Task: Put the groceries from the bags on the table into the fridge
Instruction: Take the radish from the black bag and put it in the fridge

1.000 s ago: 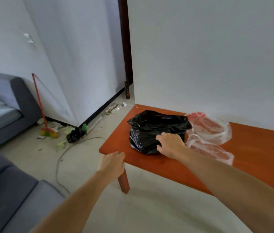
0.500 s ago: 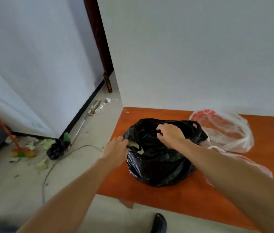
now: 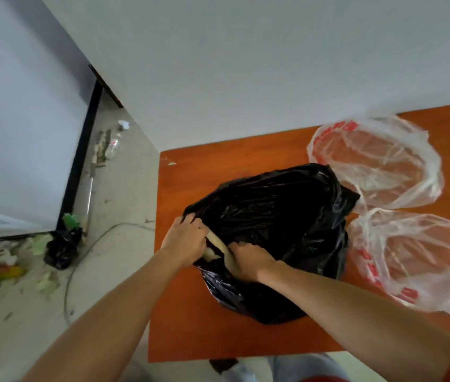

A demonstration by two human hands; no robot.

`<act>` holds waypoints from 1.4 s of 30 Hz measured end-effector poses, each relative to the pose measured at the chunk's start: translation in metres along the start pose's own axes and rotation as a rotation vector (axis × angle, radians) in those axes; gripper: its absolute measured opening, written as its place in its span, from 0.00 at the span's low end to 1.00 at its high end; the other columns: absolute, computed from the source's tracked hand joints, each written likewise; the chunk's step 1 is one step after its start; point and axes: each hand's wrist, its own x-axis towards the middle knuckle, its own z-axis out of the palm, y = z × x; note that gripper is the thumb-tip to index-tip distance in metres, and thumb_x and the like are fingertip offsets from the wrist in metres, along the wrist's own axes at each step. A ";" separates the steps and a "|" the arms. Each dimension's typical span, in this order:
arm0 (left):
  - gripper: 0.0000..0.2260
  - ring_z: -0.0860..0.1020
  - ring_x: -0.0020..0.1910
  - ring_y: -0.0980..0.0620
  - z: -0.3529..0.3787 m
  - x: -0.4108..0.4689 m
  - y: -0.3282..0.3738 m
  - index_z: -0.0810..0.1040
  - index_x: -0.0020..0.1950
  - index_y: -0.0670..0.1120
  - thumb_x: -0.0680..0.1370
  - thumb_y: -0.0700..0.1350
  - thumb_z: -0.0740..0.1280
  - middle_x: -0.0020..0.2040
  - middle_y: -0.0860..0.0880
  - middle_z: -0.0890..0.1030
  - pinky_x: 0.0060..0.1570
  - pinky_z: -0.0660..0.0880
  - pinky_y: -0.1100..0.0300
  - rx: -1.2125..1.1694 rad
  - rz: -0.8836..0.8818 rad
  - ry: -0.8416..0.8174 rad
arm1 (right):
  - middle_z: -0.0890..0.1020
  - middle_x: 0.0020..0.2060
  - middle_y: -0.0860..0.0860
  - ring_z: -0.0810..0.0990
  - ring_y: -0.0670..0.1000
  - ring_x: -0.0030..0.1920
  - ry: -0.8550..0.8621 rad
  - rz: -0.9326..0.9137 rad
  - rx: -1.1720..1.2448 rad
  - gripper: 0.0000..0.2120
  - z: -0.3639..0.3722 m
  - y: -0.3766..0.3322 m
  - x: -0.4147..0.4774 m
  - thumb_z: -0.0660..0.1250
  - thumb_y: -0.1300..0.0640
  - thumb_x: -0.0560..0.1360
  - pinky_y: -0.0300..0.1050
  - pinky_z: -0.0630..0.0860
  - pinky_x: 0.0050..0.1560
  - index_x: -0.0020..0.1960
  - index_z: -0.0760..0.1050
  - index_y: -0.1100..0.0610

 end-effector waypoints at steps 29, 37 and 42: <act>0.13 0.72 0.59 0.43 0.051 -0.036 -0.083 0.71 0.63 0.46 0.79 0.46 0.57 0.59 0.44 0.75 0.55 0.69 0.52 0.133 0.290 -0.008 | 0.73 0.52 0.45 0.75 0.51 0.52 0.864 0.356 0.539 0.41 -0.022 -0.109 -0.079 0.79 0.52 0.62 0.47 0.71 0.45 0.68 0.61 0.52; 0.11 0.74 0.56 0.43 -0.036 -0.040 -0.059 0.72 0.59 0.47 0.80 0.48 0.57 0.56 0.45 0.76 0.54 0.67 0.51 0.184 0.415 0.250 | 0.74 0.52 0.46 0.74 0.49 0.52 1.332 0.329 0.594 0.42 -0.095 -0.122 -0.154 0.80 0.52 0.61 0.47 0.74 0.48 0.68 0.62 0.53; 0.12 0.74 0.58 0.44 -0.106 -0.052 -0.009 0.72 0.59 0.47 0.79 0.49 0.59 0.57 0.45 0.76 0.55 0.68 0.50 0.221 0.481 0.435 | 0.75 0.51 0.47 0.75 0.51 0.49 1.476 0.418 0.444 0.44 -0.107 -0.113 -0.229 0.74 0.40 0.54 0.50 0.75 0.46 0.66 0.64 0.52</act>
